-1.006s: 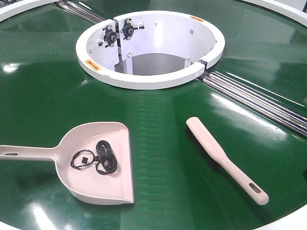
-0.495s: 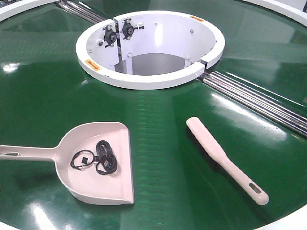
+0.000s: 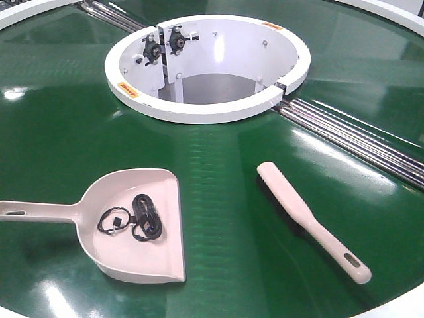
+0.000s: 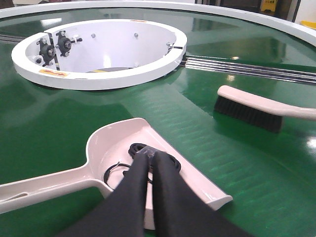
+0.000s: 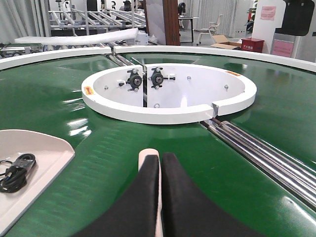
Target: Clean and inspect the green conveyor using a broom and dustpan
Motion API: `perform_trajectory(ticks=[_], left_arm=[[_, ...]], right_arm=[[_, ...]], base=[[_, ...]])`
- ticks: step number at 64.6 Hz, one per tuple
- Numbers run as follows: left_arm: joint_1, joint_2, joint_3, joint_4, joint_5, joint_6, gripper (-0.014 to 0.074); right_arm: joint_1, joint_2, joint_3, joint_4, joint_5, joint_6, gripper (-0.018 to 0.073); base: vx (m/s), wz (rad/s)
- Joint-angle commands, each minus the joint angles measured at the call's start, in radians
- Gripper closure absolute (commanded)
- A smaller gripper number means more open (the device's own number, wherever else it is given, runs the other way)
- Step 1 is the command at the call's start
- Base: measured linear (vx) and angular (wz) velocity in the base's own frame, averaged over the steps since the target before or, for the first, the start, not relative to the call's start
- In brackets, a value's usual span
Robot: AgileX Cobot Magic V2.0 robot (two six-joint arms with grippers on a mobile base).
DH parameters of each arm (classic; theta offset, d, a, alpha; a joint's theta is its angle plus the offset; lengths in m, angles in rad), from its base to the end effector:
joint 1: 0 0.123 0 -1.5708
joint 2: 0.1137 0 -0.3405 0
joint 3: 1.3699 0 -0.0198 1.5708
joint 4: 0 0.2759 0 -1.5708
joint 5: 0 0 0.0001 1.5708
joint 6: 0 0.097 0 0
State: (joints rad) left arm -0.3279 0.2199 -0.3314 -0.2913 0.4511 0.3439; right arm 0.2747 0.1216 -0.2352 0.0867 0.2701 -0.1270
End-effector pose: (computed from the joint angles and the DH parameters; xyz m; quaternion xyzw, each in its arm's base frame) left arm 0.0324 -0.0239 0.2858 0.1969 0.7597 -0.1252 0.6070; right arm 0.0302 0.0109 0.2701 -0.1235 0.7203 0.0871 0.6770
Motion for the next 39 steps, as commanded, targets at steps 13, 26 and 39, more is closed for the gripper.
perform_trajectory(ticks=[13,26,39], left_arm=[[-0.005,0.013,-0.023,-0.02,-0.075,-0.007,0.0602],[-0.001,0.003,0.007,0.001,-0.16,-0.021,0.0602],[0.089,-0.109,0.136,0.301,-0.366,-0.361,0.0602]], right_arm=[[-0.003,0.01,-0.027,0.001,-0.068,0.0,0.0568],[-0.003,0.01,-0.027,0.001,-0.068,0.0,0.0568],[-0.003,0.01,-0.027,0.003,-0.068,0.0,0.0568]], base=[[0.0,0.0],[0.0,0.0],[0.0,0.0]])
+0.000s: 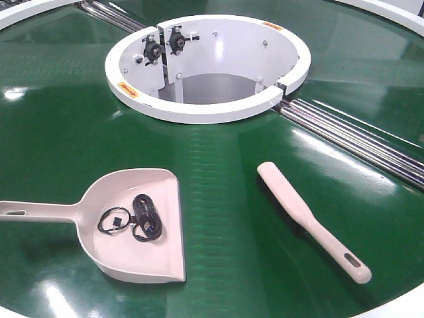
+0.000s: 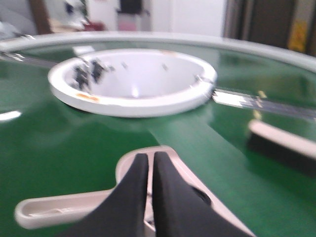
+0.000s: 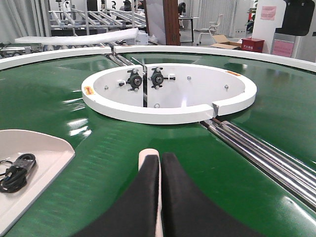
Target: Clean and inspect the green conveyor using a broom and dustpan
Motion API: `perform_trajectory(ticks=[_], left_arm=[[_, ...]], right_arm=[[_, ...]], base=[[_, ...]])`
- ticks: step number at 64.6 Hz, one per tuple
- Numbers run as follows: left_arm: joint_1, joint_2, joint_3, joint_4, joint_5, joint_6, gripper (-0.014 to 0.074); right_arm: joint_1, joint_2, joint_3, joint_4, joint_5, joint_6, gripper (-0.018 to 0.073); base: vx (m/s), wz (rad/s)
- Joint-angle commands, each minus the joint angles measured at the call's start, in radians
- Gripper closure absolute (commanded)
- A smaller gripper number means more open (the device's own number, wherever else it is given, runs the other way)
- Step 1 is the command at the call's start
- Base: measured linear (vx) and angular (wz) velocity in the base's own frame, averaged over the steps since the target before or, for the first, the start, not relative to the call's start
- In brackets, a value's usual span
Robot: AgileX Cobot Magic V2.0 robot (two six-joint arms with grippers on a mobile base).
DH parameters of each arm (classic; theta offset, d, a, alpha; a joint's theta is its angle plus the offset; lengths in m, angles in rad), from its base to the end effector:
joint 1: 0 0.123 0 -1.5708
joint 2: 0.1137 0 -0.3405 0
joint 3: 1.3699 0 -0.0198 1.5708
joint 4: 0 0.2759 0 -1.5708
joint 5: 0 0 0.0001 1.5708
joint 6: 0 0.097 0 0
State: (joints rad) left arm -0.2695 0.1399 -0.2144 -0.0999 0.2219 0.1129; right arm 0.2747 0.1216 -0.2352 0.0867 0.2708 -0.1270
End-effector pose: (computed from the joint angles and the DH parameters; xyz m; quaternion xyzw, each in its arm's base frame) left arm 0.0344 -0.0117 0.2666 0.1108 0.7192 -0.0948 0.6793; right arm 0.0302 0.0109 0.2700 -0.1236 0.7206 0.0871 0.6767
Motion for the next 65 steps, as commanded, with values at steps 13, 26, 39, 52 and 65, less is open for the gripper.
perform_trajectory(ticks=[13,26,39,52,65], left_arm=[[0.109,-0.151,0.177,0.123,-0.172,-0.107,0.0602],[0.127,-0.167,0.252,0.076,-0.248,-0.113,0.0602],[0.127,-0.167,0.252,0.076,-0.249,-0.113,0.0602],[0.127,-0.167,0.252,0.076,-0.246,-0.113,0.0602],[0.127,-0.167,0.252,0.076,-0.246,-0.113,0.0602]], right_arm=[[-0.003,0.01,-0.027,0.003,-0.069,0.0,0.0568],[-0.003,0.01,-0.027,0.003,-0.069,0.0,0.0568],[-0.003,0.01,-0.027,0.003,-0.069,0.0,0.0568],[-0.003,0.01,-0.027,0.003,-0.069,0.0,0.0568],[-0.003,0.01,-0.027,0.003,-0.069,0.0,0.0568]], base=[[0.0,0.0],[0.0,0.0],[0.0,0.0],[0.0,0.0],[0.0,0.0]])
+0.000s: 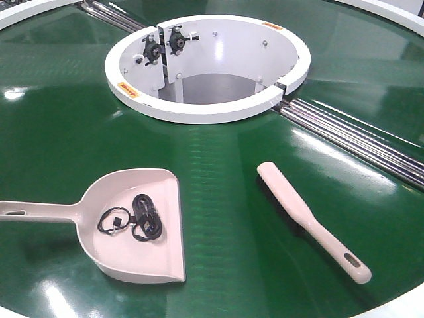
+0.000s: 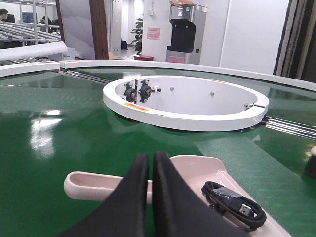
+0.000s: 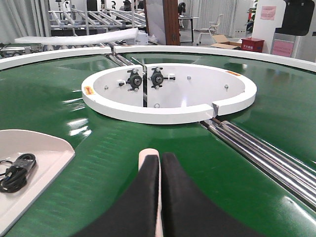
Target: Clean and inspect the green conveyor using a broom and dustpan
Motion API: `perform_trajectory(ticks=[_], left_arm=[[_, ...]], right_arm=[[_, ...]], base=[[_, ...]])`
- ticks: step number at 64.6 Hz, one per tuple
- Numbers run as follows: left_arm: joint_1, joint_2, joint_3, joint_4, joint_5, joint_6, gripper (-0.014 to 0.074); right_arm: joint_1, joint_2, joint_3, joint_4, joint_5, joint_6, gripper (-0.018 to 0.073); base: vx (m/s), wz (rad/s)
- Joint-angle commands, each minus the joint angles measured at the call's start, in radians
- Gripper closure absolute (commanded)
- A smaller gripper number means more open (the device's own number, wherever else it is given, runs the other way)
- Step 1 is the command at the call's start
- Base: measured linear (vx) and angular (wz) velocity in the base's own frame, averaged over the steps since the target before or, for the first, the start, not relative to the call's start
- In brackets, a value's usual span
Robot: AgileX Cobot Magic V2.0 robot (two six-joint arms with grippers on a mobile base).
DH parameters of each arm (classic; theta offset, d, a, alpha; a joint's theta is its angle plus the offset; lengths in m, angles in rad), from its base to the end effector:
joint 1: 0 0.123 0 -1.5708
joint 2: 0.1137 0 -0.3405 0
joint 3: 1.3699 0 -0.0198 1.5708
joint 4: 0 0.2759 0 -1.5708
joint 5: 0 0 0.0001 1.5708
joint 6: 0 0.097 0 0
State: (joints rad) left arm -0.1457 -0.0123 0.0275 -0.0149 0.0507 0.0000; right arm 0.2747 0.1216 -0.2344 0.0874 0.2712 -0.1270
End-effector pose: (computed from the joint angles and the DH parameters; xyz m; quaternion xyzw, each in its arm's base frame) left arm 0.0316 -0.0047 0.1990 0.0460 0.6980 -0.0576 0.7123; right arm 0.0303 0.0109 0.2697 -0.1235 0.7210 0.0874 0.6762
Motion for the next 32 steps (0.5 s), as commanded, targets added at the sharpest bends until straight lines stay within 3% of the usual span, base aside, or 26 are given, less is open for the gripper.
perform_trajectory(ticks=[1,32], left_arm=[[0.003,-0.014,0.011,-0.009,-0.075,0.0,0.0602],[0.003,-0.014,0.011,-0.009,-0.075,0.0,0.0602]], right_arm=[[-0.003,0.01,-0.028,0.003,-0.069,0.0,0.0568],[-0.003,0.01,-0.028,0.003,-0.069,0.0,0.0568]], base=[[0.0,0.0],[0.0,0.0]])
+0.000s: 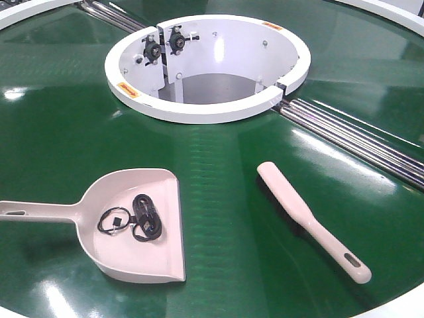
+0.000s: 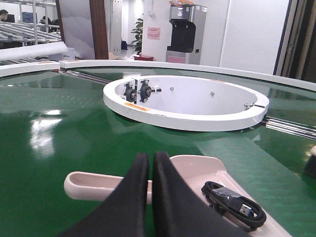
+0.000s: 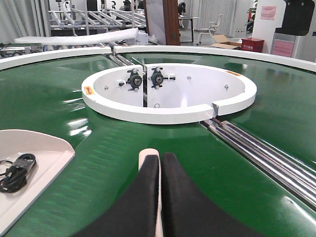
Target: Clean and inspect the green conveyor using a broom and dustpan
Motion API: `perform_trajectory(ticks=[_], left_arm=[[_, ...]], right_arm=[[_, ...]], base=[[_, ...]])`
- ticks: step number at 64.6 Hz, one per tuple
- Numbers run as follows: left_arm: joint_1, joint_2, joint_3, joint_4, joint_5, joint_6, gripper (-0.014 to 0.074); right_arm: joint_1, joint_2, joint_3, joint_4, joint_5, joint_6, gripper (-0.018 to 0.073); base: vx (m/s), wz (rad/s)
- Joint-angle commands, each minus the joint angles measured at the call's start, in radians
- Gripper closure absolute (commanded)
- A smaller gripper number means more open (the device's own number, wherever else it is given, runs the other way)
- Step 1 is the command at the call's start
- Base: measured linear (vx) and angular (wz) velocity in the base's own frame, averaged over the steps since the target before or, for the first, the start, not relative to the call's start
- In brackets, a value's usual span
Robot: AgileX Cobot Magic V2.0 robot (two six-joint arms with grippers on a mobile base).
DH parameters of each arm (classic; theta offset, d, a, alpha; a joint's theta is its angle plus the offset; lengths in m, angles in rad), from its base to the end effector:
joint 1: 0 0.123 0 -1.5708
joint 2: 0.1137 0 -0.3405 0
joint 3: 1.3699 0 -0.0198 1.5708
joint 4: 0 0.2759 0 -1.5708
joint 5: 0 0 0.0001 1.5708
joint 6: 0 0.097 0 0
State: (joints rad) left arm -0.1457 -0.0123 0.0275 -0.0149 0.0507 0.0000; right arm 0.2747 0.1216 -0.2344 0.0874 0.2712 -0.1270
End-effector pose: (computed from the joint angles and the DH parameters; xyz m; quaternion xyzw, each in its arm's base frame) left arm 0.0316 -0.0047 0.1990 0.0460 0.6980 -0.0576 0.7123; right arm 0.0303 0.0109 0.2697 -0.1235 0.7210 0.0874 0.6762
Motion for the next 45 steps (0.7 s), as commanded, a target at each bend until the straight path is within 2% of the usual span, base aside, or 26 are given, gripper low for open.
perform_trajectory(ticks=[1,11,18,25,34,45], left_arm=[[0.003,-0.014,0.011,-0.009,-0.075,0.0,0.0602],[0.003,-0.014,0.011,-0.009,-0.075,0.0,0.0602],[0.003,-0.014,0.011,-0.009,-0.075,0.0,0.0602],[0.003,-0.014,0.011,-0.009,-0.075,0.0,0.0602],[0.003,-0.014,0.011,-0.009,-0.075,0.0,0.0602],[0.003,-0.013,0.011,-0.009,-0.075,0.0,0.0602]], right_arm=[[-0.003,0.01,-0.028,0.003,-0.069,0.0,0.0568],[-0.016,0.01,-0.028,-0.021,-0.069,-0.001,0.0568],[-0.098,0.01,0.002,-0.101,-0.093,0.003,0.0568],[-0.151,0.01,0.1,-0.149,-0.231,0.003,0.0568],[-0.156,-0.008,0.23,-0.167,-0.393,0.008,0.0568],[-0.203,-0.146,0.266,-0.169,-0.335,0.118,0.0568]], base=[[0.0,0.0],[0.0,0.0],[0.0,0.0],[0.0,0.0],[0.0,0.0],[0.0,0.0]])
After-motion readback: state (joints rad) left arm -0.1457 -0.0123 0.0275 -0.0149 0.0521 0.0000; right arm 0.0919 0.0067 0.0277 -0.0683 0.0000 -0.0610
